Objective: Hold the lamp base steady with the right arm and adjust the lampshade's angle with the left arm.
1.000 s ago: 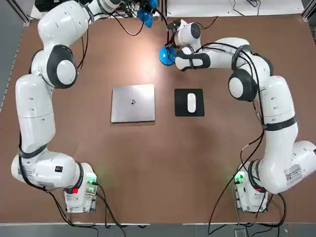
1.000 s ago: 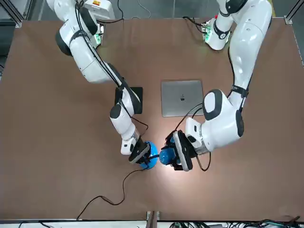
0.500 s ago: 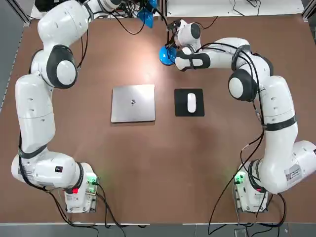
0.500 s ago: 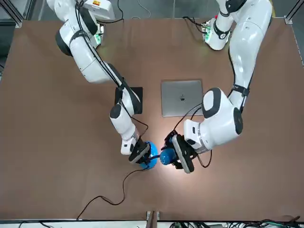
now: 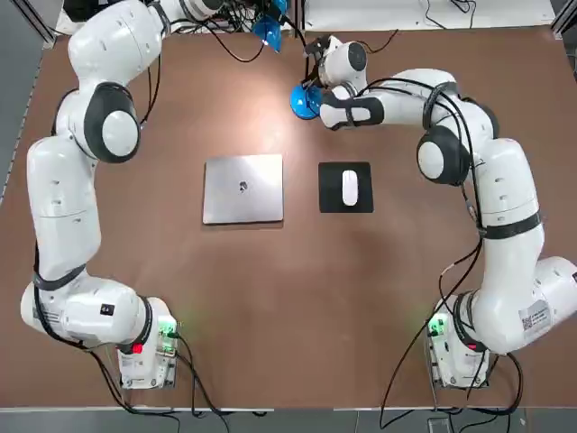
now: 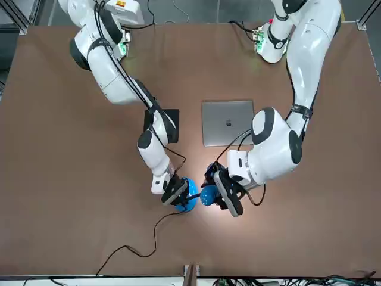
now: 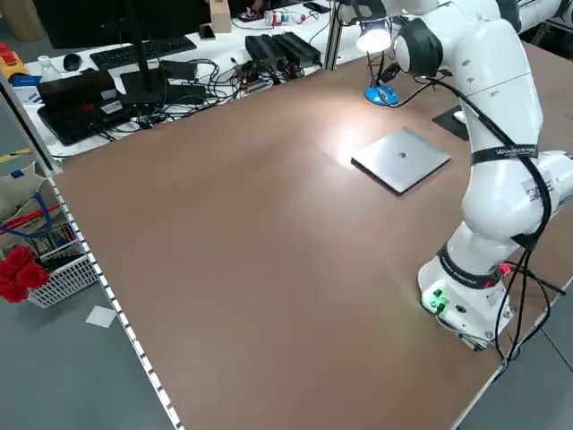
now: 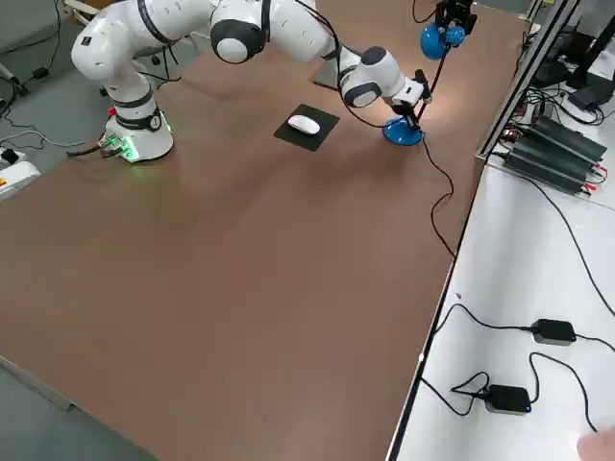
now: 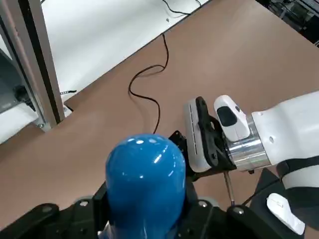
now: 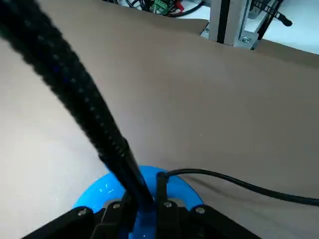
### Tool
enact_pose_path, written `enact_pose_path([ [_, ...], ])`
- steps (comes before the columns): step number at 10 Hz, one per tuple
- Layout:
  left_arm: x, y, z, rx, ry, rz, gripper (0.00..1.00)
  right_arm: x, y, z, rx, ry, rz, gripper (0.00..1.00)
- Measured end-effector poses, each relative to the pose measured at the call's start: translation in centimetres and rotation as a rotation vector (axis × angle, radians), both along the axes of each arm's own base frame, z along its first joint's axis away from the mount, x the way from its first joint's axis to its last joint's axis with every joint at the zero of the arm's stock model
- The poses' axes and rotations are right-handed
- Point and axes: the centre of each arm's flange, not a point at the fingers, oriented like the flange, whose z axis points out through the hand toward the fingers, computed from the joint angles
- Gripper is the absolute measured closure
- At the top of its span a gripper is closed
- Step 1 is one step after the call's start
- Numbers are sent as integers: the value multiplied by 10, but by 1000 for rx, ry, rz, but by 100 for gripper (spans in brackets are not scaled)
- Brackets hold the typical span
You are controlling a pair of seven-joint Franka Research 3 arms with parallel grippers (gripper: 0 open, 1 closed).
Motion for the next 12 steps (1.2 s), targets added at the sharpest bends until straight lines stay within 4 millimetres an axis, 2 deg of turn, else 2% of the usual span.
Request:
enact_pose_path([
  [5, -18, -14, 5, 38, 10, 46, 43, 0, 0, 0, -1, -1, 0, 79],
  [7, -31, -19, 5, 40, -7, 74, 43, 0, 0, 0, -1, -1, -1, 79],
  [12, -55, -26, -3, 70, 29, 86, 43, 0, 0, 0, -1, -1, 0, 79],
])
